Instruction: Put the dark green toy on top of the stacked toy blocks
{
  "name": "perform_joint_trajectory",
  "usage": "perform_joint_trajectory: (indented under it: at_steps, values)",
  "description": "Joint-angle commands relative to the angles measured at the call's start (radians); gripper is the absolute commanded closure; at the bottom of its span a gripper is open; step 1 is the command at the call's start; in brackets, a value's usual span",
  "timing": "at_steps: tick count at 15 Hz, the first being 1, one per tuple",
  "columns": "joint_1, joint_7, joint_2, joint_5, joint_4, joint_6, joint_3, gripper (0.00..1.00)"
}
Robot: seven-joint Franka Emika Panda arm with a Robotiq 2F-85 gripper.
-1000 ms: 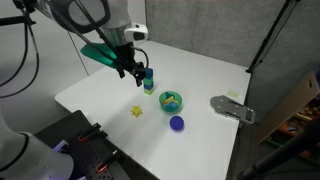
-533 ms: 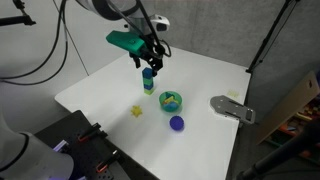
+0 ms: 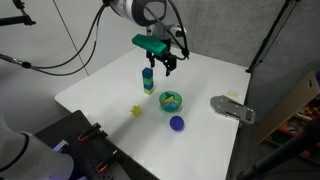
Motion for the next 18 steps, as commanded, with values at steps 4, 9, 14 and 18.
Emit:
perform_joint_trajectory:
  at_steps: [4,9,14,18]
  values:
    - [-0.02,0.023,0.206,0.01,0.125,0.035,0.034,0.0]
    - [-0.027,-0.034,0.328,-0.005,0.171,0.118,0.06,0.0]
    - [-0.043,-0.172,0.432,-0.082,0.238,0.236,0.079,0.0]
    - [-0.069,-0.295,0.517,-0.135,0.318,0.295,0.107,0.0]
